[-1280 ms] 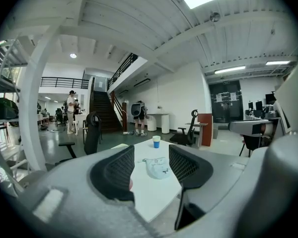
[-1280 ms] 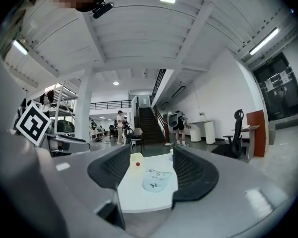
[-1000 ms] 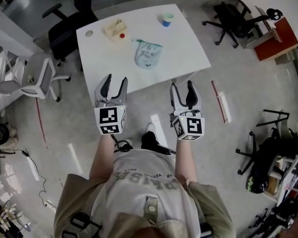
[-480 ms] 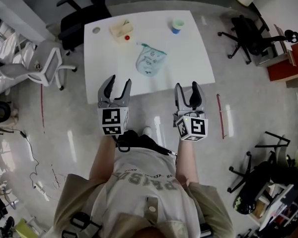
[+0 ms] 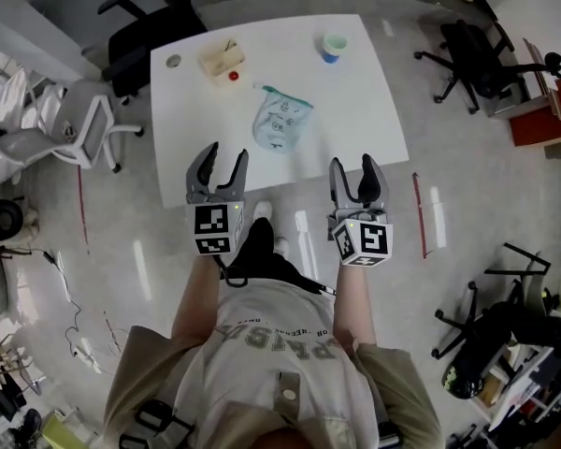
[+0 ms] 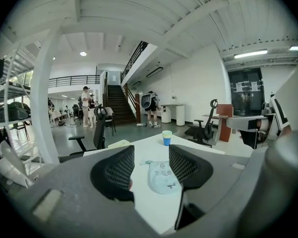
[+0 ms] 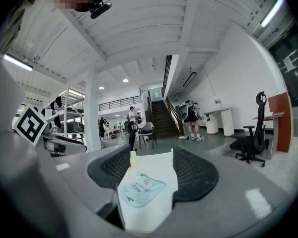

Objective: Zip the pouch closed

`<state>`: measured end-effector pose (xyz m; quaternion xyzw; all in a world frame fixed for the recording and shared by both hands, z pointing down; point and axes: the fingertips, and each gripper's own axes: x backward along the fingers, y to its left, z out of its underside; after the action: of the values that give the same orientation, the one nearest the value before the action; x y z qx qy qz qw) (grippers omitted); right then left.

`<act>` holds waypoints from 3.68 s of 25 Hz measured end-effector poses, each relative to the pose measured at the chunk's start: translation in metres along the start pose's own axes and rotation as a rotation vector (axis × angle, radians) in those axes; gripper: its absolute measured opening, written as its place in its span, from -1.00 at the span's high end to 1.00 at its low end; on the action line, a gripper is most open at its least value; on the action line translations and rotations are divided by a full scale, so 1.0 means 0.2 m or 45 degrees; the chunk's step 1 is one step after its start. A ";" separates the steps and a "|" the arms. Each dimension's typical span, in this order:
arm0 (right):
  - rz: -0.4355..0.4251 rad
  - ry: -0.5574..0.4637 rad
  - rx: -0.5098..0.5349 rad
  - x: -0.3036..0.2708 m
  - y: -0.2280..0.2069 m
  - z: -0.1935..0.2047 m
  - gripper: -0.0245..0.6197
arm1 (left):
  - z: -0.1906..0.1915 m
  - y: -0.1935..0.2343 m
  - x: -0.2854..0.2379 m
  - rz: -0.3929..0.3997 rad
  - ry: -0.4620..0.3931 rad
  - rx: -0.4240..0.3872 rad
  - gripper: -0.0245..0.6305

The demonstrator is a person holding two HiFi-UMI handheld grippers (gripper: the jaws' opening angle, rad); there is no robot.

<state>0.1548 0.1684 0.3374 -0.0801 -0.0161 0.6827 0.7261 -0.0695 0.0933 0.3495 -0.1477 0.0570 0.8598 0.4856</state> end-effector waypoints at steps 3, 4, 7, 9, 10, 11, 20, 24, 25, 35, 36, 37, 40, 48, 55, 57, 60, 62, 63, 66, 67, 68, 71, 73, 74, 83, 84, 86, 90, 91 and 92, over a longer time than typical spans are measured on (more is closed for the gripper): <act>0.012 0.006 0.010 -0.08 -0.02 0.00 0.17 | 0.00 0.03 -0.10 0.020 0.007 0.010 0.24; 0.022 0.007 0.008 -0.11 -0.03 0.00 0.17 | 0.00 0.05 -0.14 0.025 0.011 0.006 0.24; 0.067 0.008 -0.004 -0.22 -0.07 -0.01 0.17 | -0.01 0.10 -0.26 0.056 0.025 0.012 0.24; 0.094 0.007 0.000 -0.30 -0.09 -0.02 0.17 | -0.03 0.14 -0.34 0.081 0.025 0.031 0.24; 0.107 0.005 0.004 -0.34 -0.09 -0.02 0.17 | -0.03 0.16 -0.39 0.092 0.023 0.040 0.24; 0.118 0.003 0.008 -0.38 -0.10 -0.03 0.17 | -0.05 0.19 -0.43 0.103 0.019 0.047 0.24; 0.176 -0.007 0.060 -0.70 -0.17 -0.12 0.17 | -0.18 0.32 -0.77 0.171 -0.007 0.052 0.24; 0.183 0.027 0.055 -0.79 -0.17 -0.09 0.17 | -0.16 0.35 -0.86 0.187 0.020 0.058 0.24; 0.179 0.039 0.053 -0.81 -0.17 -0.08 0.17 | -0.15 0.36 -0.88 0.190 0.030 0.061 0.24; 0.123 0.174 0.009 -0.92 -0.20 0.16 0.17 | 0.07 0.34 -0.98 0.186 0.170 0.080 0.24; 0.110 0.189 0.008 -0.93 -0.21 0.18 0.17 | 0.09 0.33 -0.99 0.178 0.183 0.081 0.24; 0.096 0.204 0.009 -0.95 -0.22 0.21 0.17 | 0.11 0.33 -1.01 0.170 0.194 0.079 0.24; 0.045 0.243 0.008 -1.01 -0.25 0.27 0.17 | 0.16 0.32 -1.06 0.154 0.229 0.059 0.24; -0.117 0.337 0.046 -1.15 -0.32 0.38 0.17 | 0.32 0.26 -1.21 0.150 0.354 0.019 0.24; -0.326 0.420 0.179 -1.29 -0.32 0.47 0.17 | 0.45 0.22 -1.34 0.175 0.454 -0.021 0.24; -0.378 0.439 0.193 -1.32 -0.31 0.50 0.17 | 0.49 0.21 -1.37 0.189 0.476 -0.026 0.24; -0.452 0.469 0.205 -1.37 -0.30 0.54 0.17 | 0.58 0.21 -1.41 0.196 0.510 -0.039 0.24; -0.506 0.490 0.218 -1.39 -0.29 0.56 0.17 | 0.62 0.22 -1.44 0.200 0.534 -0.032 0.24; -0.534 0.499 0.226 -1.41 -0.28 0.57 0.17 | 0.64 0.22 -1.45 0.207 0.546 -0.028 0.24; -0.618 0.522 0.252 -1.44 -0.26 0.60 0.17 | 0.70 0.21 -1.48 0.238 0.580 -0.038 0.24; -0.640 0.530 0.257 -1.45 -0.25 0.61 0.17 | 0.71 0.20 -1.49 0.251 0.591 -0.047 0.24; -0.657 0.538 0.259 -1.46 -0.25 0.62 0.17 | 0.73 0.20 -1.50 0.265 0.601 -0.056 0.24; -0.691 0.569 0.270 -1.49 -0.26 0.67 0.17 | 0.77 0.19 -1.53 0.298 0.621 -0.069 0.24; -0.710 0.597 0.287 -1.50 -0.26 0.71 0.17 | 0.78 0.19 -1.54 0.308 0.628 -0.070 0.24; -0.717 0.615 0.296 -1.50 -0.26 0.72 0.17 | 0.79 0.19 -1.55 0.311 0.633 -0.070 0.24; -0.790 0.642 0.334 -1.51 -0.25 0.78 0.17 | 0.84 0.16 -1.56 0.353 0.661 -0.102 0.32; -0.796 0.647 0.337 -1.51 -0.25 0.79 0.17 | 0.84 0.16 -1.57 0.357 0.662 -0.109 0.33; -0.809 0.655 0.337 -1.51 -0.25 0.80 0.17 | 0.85 0.15 -1.58 0.364 0.666 -0.125 0.37; -0.843 0.670 0.351 -1.51 -0.24 0.82 0.17 | 0.86 0.14 -1.59 0.377 0.674 -0.163 0.49; -0.851 0.673 0.358 -1.51 -0.24 0.82 0.17 | 0.86 0.14 -1.60 0.379 0.675 -0.169 0.50; -0.859 0.674 0.368 -1.51 -0.23 0.82 0.17 | 0.86 0.14 -1.60 0.380 0.675 -0.172 0.50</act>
<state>0.1590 -0.1197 0.5318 -0.1400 0.2404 0.3592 0.8908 0.0275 -0.1408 0.6105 -0.3889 0.1454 0.8548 0.3113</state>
